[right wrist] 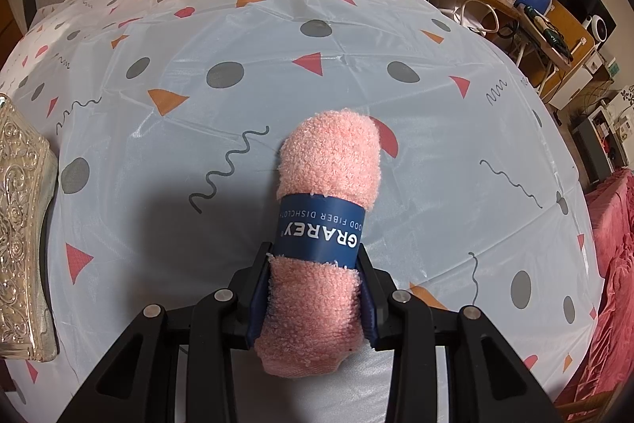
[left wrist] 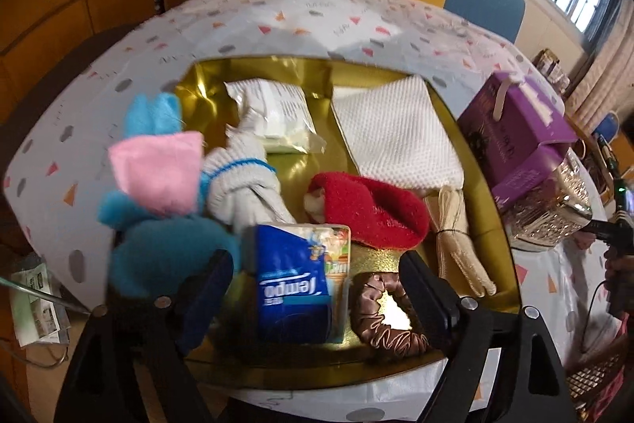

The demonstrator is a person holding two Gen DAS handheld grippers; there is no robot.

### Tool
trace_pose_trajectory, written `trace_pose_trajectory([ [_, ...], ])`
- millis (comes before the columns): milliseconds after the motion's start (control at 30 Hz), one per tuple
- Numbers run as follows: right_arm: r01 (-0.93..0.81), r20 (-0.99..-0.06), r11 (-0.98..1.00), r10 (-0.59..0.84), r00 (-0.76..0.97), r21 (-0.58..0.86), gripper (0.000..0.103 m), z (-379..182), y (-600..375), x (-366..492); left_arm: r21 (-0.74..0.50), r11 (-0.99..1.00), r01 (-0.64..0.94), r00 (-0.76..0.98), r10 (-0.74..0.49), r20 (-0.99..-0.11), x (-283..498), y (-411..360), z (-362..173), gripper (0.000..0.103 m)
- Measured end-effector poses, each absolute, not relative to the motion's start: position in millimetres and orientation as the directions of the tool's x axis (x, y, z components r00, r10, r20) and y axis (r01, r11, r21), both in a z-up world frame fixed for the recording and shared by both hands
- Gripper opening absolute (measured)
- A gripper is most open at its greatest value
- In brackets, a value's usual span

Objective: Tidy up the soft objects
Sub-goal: 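Open the left tool to release the tissue pack in the tray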

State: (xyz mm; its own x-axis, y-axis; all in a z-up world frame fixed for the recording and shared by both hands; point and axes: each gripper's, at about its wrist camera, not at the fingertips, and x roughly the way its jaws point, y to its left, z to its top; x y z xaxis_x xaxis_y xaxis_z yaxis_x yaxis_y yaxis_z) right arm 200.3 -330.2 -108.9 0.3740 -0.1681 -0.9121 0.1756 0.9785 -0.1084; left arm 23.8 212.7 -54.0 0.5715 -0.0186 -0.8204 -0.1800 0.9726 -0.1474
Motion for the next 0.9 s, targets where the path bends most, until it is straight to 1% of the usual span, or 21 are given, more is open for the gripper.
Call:
trace_pose_trajectory([
  [67, 0.178, -0.913, 0.979, -0.165, 0.373, -0.104, 0.038, -109.0, -331.2, 200.8, -0.131, 0.973, -0.193, 0.592, 0.009, -0.806, 18.2, 214.6, -47.9, 0.085],
  [133, 0.179, -0.914, 0.979, -0.161, 0.373, -0.099, 0.038, -109.2, -332.8, 201.5, -0.108, 0.972, -0.209, 0.591, 0.038, -0.806, 15.8, 215.3, -49.1, 0.082],
  [167, 0.179, -0.914, 0.979, -0.16, 0.373, -0.099, 0.038, -109.1, -333.4, 201.8, -0.107, 0.97, -0.217, 0.583, 0.04, -0.812, 16.8, 215.6, -51.4, 0.078],
  [267, 0.178, -0.914, 0.979, -0.158, 0.373, -0.097, 0.037, -109.5, -334.7, 202.4, -0.11, 0.966, -0.235, 0.572, 0.046, -0.819, 16.4, 212.1, -56.3, 0.078],
  [300, 0.178, -0.914, 0.979, -0.158, 0.374, -0.096, 0.037, -109.4, -335.2, 202.4, -0.101, 0.967, -0.235, 0.578, 0.055, -0.814, 15.2, 208.5, -55.3, 0.08],
  [433, 0.175, -0.912, 0.98, -0.159, 0.378, -0.098, 0.036, -110.1, -335.1, 201.9, -0.067, 0.979, -0.194, 0.603, 0.065, -0.795, 12.7, 189.7, -47.6, 0.081],
  [567, 0.157, -0.909, 0.984, -0.144, 0.391, -0.088, 0.036, -108.8, -331.4, 201.6, -0.047, 0.986, -0.159, 0.634, 0.066, -0.77, 10.2, 176.3, -38.6, 0.089],
  [733, 0.147, -0.905, 0.983, -0.161, 0.394, -0.111, 0.036, -110.1, -327.7, 203.0, -0.03, 0.993, -0.118, 0.648, 0.054, -0.76, 5.3, 163.9, -34.5, 0.092],
  [767, 0.152, -0.905, 0.983, -0.16, 0.393, -0.107, 0.036, -110.0, -328.2, 203.4, -0.022, 0.994, -0.11, 0.652, 0.055, -0.756, 4.2, 161.2, -32.2, 0.096],
  [800, 0.154, -0.906, 0.983, -0.155, 0.393, -0.101, 0.036, -109.6, -328.3, 203.5, -0.016, 0.995, -0.1, 0.66, 0.054, -0.749, 2.9, 158.7, -28.9, 0.1],
  [900, 0.176, -0.91, 0.984, -0.108, 0.401, -0.039, 0.035, -102.8, -330.5, 204.8, 0.001, 0.997, -0.075, 0.685, 0.052, -0.726, -0.7, 153.4, -21.6, 0.103],
])
